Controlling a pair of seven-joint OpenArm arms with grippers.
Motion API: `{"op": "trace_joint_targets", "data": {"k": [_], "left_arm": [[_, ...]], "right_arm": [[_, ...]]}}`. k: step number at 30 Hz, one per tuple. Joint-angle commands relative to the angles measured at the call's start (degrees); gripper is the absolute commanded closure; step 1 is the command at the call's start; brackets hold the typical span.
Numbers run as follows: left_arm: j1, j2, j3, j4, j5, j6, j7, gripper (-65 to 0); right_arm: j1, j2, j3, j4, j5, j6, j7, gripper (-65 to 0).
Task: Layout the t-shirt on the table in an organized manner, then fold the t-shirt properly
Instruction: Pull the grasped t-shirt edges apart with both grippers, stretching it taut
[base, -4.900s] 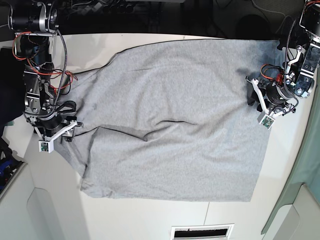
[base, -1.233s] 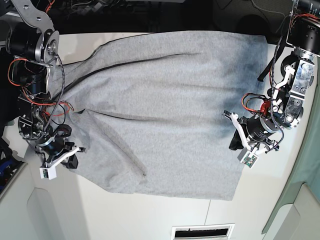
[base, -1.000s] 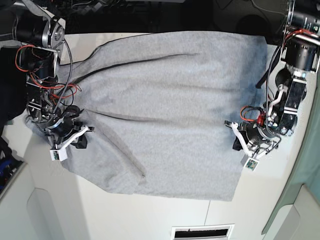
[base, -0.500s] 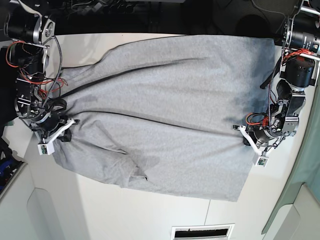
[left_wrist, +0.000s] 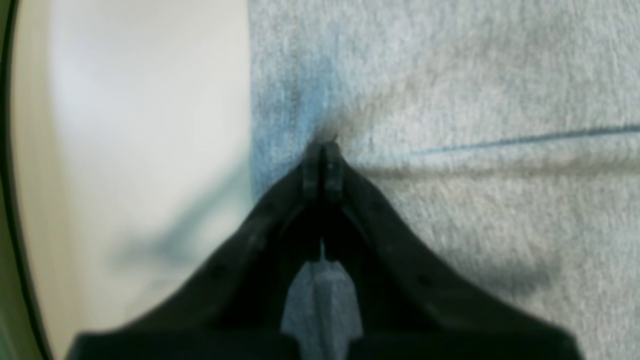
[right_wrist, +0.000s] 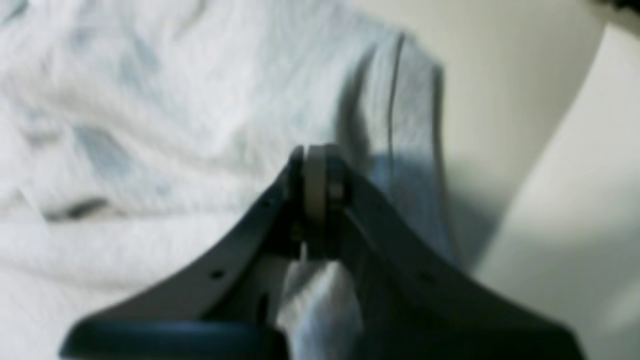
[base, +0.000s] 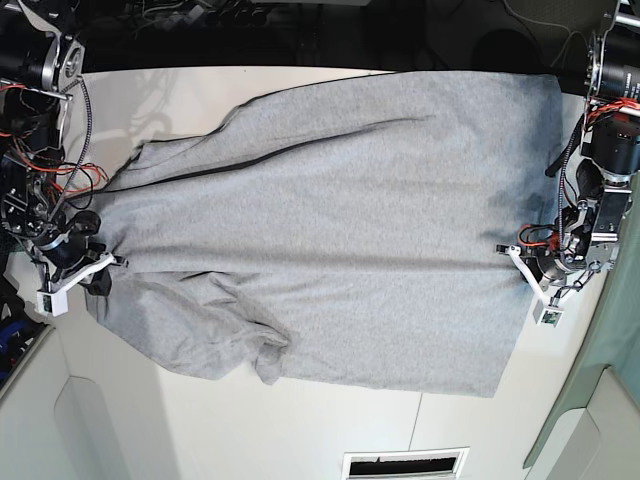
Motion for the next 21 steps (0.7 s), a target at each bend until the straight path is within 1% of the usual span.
{"op": "trace_joint_targets", "data": {"k": [1, 3, 5, 7, 8, 10, 14, 17, 19, 21], "left_arm": [[-0.63, -1.05, -0.26, 0.09, 0.74, 0.68, 2.32, 0.0], [-0.66, -1.38, -0.5, 0.42, -0.07, 0.55, 2.36, 0.0], [-0.63, -1.9, -1.27, 1.62, -1.57, -0.46, 2.36, 0.0], [-0.61, -2.12, -3.13, 3.5, -2.71, -2.49, 2.56, 0.0], [-0.59, -2.08, -4.57, 4.57, -2.89, -3.15, 3.19, 0.0], [-0.61, -2.1, -7.43, 6.78, -4.98, -5.51, 5.22, 0.0], [-0.59, -2.1, -13.05, 10.56, -9.84, -11.28, 10.29, 0.0], [-0.55, -2.12, -15.61, 11.72, -13.66, -15.37, 12.31, 0.0], [-0.44, -2.08, -15.89, 11.76, -15.96, -16.9, 12.55, 0.0], [-0.46, -1.7, -15.89, 11.76, -16.83, -17.18, 12.41, 0.0]], "right_arm": [[1.84, 0.63, 0.15, 1.01, 1.42, 0.87, 1.27, 0.0], [2.16, 0.63, 0.15, 1.11, 2.64, 0.92, 1.25, 0.0], [2.12, 0.66, 0.15, 1.79, 3.13, 2.19, 1.25, 0.0], [1.97, 0.66, 0.15, 2.82, 3.13, 2.82, 0.39, 0.0], [1.95, 0.7, 0.15, 3.5, 3.13, 2.89, -0.81, 0.0], [1.36, 0.96, 0.15, 5.6, 3.26, 2.75, -4.07, 0.0], [-2.67, 1.09, 0.15, 14.1, 7.28, 2.75, -7.69, 0.0], [-6.01, 0.94, 0.15, 20.68, 10.49, 2.8, -11.17, 0.0], [-7.41, 0.59, 0.13, 22.67, 12.61, 2.8, -12.61, 0.0], [-7.52, -0.11, 0.13, 22.32, 13.42, 2.78, -12.61, 0.0]]}}
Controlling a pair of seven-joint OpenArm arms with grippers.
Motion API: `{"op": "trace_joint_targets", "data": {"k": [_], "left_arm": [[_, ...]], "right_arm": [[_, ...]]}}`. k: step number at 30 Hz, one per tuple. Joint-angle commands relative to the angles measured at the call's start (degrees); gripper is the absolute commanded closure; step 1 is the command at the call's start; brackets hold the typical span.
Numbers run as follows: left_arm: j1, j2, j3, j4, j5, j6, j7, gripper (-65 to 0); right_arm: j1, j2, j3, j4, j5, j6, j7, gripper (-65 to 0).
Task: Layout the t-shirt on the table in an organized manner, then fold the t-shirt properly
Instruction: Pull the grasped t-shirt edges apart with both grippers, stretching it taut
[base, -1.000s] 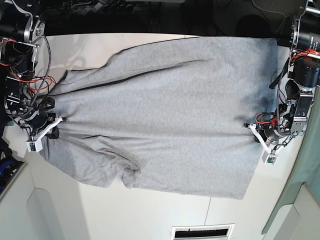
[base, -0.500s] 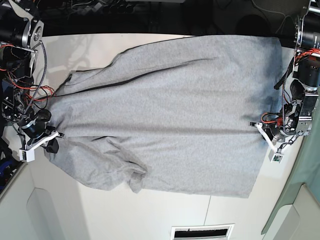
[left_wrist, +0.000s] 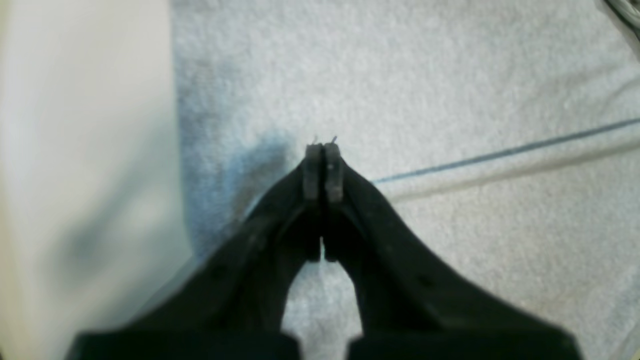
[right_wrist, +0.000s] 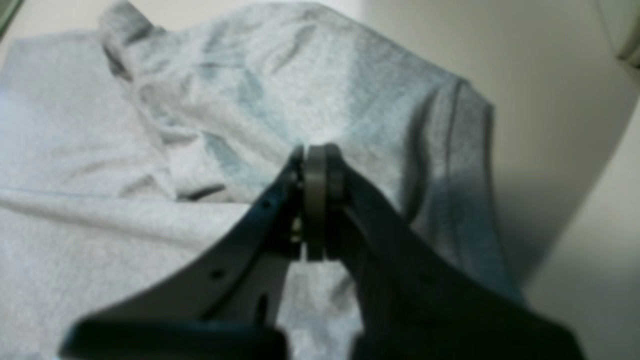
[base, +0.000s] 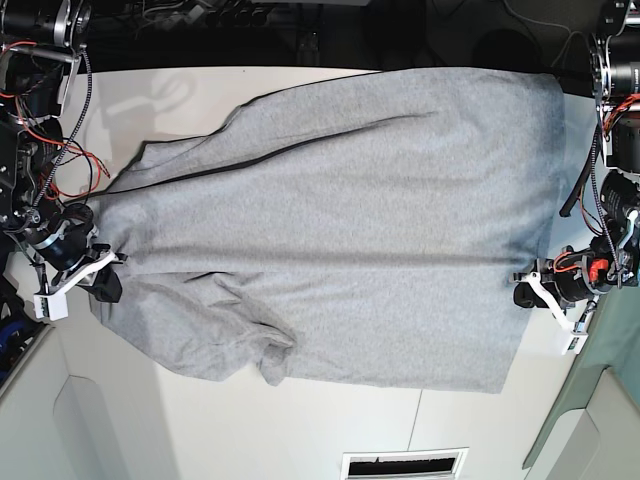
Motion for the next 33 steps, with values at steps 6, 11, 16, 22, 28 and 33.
{"op": "trace_joint_targets", "data": {"k": [6, 11, 16, 22, 28, 33], "left_arm": [[-1.62, 1.84, -0.37, 0.94, -0.72, -0.59, -2.1, 0.0], [-1.6, 5.4, 0.39, 0.09, 4.35, 3.87, -4.72, 0.0], [-1.62, 6.78, 2.62, -3.74, 6.12, 5.44, -5.79, 0.0], [-1.57, 6.78, 3.93, -6.88, 6.27, 5.46, -5.44, 0.0], [-0.87, 5.38, 3.93, -7.39, 7.52, 5.46, -3.43, 0.0], [1.6, 3.04, 3.93, -7.39, 7.5, 5.44, -3.43, 0.0]], "right_arm": [[4.52, -4.0, -0.35, -1.36, 0.26, 0.35, 2.34, 0.0], [10.47, -7.76, -2.8, -7.69, -6.1, -0.35, 12.63, 0.0], [17.68, -9.05, -9.25, -19.71, -15.76, -2.62, 18.36, 0.0], [21.84, -8.94, -16.9, -32.94, -22.1, -8.57, 19.63, 0.0], [21.77, -6.47, -17.42, -34.75, -23.54, -15.17, 19.63, 0.0], [21.92, -2.93, -17.42, -34.73, -22.53, -15.21, 19.65, 0.0]]}}
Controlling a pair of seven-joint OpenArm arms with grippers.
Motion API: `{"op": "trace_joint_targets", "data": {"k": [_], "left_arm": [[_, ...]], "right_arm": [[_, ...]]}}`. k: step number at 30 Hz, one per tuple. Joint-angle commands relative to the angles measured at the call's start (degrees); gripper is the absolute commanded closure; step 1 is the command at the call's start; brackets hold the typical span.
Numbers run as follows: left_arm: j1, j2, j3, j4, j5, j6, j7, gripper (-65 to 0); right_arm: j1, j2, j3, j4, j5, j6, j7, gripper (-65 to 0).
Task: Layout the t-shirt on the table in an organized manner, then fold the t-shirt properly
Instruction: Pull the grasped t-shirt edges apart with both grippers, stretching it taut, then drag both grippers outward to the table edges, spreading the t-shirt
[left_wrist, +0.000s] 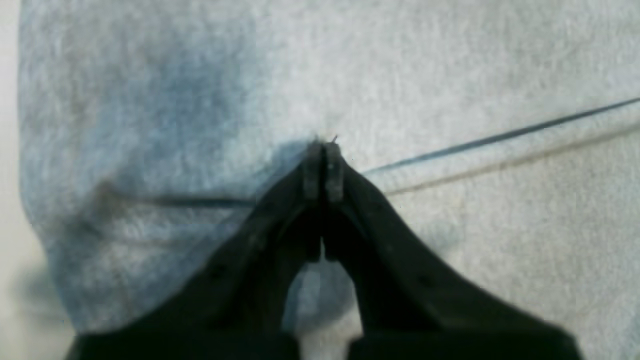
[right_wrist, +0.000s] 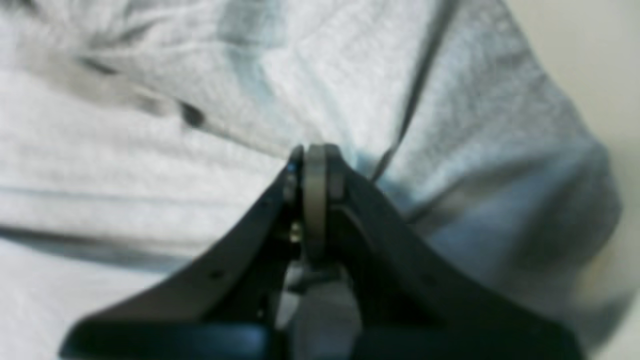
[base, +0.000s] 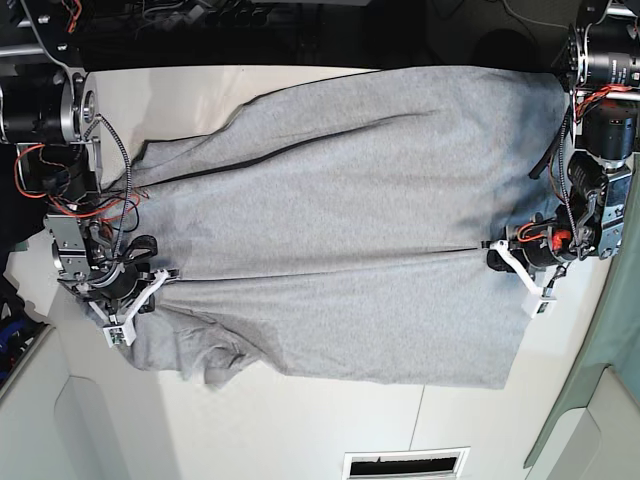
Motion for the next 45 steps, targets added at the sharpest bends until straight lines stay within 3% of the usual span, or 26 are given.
{"op": "trace_joint_targets", "data": {"k": [1, 7, 14, 18, 23, 27, 32, 37, 39, 45], "left_arm": [[-0.24, -1.27, -0.09, 0.39, 1.6, 0.79, 1.38, 0.0], [0.15, -1.36, -0.09, 0.39, 1.6, 0.79, 1.4, 0.0], [-0.5, -1.68, -0.11, 1.03, 0.92, 0.7, 2.03, 0.0], [0.83, -4.48, -0.11, 6.56, -5.27, -2.82, 2.27, 0.0], [7.37, -10.86, -0.15, 17.0, -12.35, -5.27, 5.95, 0.0], [13.14, -14.19, -2.49, 24.61, -14.84, -7.15, 6.08, 0.0], [20.11, -14.67, -8.61, 31.95, -17.33, -7.48, 8.09, 0.0], [27.02, -14.64, -13.7, 35.74, -20.68, -11.39, 9.2, -11.9], [29.92, -14.58, -16.24, 37.2, -24.41, -14.29, 9.2, -12.2], [37.44, -13.42, -24.59, 40.98, -26.34, -14.59, 9.6, -13.9]], "right_arm": [[1.92, 1.14, 0.17, 0.74, 1.05, -0.61, 0.98, 0.0], [2.56, 3.08, 0.22, 0.83, 1.44, -3.98, 5.14, 0.0], [3.43, 3.19, 0.22, 2.58, 5.57, -3.48, 3.96, 0.0], [1.68, 3.21, 1.68, 7.91, 6.67, 0.46, -2.97, 0.0], [-7.32, 3.58, 9.09, 25.22, 21.64, 10.69, -21.4, 0.0], [-14.6, 3.34, 15.93, 38.21, 31.54, 13.25, -29.4, 0.0], [-22.58, 3.34, 21.22, 48.92, 40.54, 13.55, -43.69, 0.0], [-31.04, 3.34, 21.97, 53.77, 41.72, 13.6, -44.96, 0.0], [-33.88, 3.37, 21.99, 54.58, 41.72, 13.57, -44.96, 0.0], [-39.56, 3.34, 23.32, 56.43, 41.81, 13.57, -45.03, 0.0]]}}
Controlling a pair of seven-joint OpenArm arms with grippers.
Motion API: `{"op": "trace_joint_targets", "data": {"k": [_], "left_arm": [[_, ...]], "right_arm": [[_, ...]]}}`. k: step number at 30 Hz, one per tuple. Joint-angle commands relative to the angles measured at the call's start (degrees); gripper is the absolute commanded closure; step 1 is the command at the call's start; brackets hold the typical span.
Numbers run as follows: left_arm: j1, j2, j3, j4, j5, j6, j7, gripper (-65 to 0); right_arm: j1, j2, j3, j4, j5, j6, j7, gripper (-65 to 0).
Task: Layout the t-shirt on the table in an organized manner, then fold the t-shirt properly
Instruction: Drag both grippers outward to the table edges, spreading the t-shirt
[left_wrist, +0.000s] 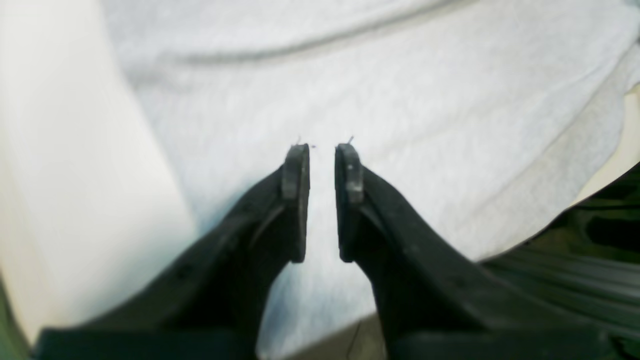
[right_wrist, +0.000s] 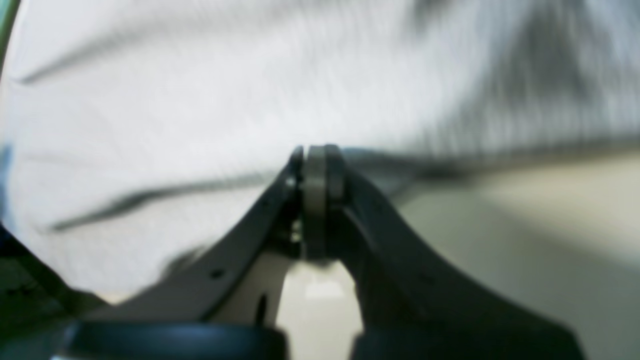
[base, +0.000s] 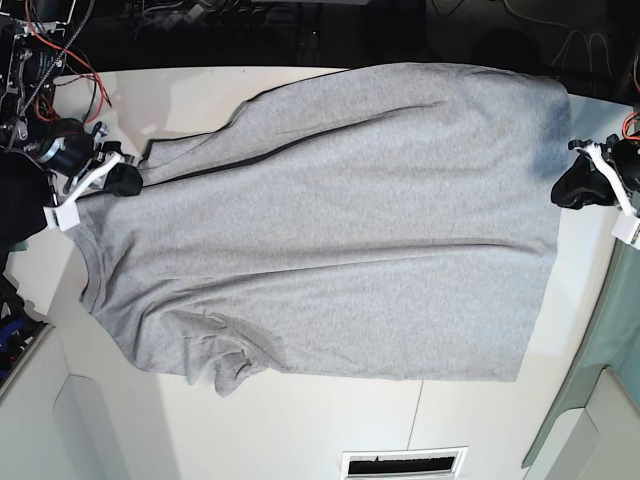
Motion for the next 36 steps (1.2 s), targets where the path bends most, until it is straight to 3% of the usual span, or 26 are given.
{"op": "trace_joint_targets", "data": {"k": [1, 4, 6, 10, 16, 24, 29, 34, 36], "left_arm": [[0.55, -1.03, -1.51, 0.94, -0.98, -0.65, -0.76, -16.9], [2.51, -0.46, -3.89, 0.94, -1.81, -0.65, -0.52, -29.2], [4.0, 0.2, -5.66, 0.94, -2.29, -0.65, -0.44, -31.8], [6.86, 0.68, -8.09, 0.92, -3.23, -0.65, -0.13, -31.8], [10.71, 1.44, -8.28, 0.92, -3.02, -0.65, -0.09, -31.8], [13.75, 6.14, -8.28, 0.48, 2.32, -0.65, -1.03, -31.8], [13.64, 7.5, -8.28, -2.03, 3.5, -0.65, -1.57, -31.8], [13.49, 7.48, -8.28, -4.76, 5.03, -0.24, -4.15, -31.8], [13.33, 7.5, -8.28, -5.6, 6.36, -0.26, -4.94, -31.8]], "right_arm": [[0.48, 0.85, 0.94, 1.64, 1.51, 0.44, 1.07, 0.0], [0.24, 0.87, 2.29, 2.75, 2.95, 0.44, 0.57, -5.4], [0.24, 0.87, 2.84, 3.23, 3.06, 0.46, 0.15, -10.1], [0.04, 0.87, 2.93, 3.23, 1.79, 0.44, -0.63, -16.4], [-0.09, 1.03, 5.42, 3.23, 1.36, 0.46, -2.1, -16.5], [-2.27, 0.96, 8.11, 3.23, 1.88, 0.5, -5.03, -16.5], [-6.69, 0.9, 8.07, 3.21, 2.56, 0.74, -1.77, -16.6], [-7.45, 0.79, 8.07, 2.08, 2.4, 0.72, 0.94, -25.5], [-7.04, 0.7, 7.91, 1.25, 2.32, 0.72, 2.38, -25.9]]}}
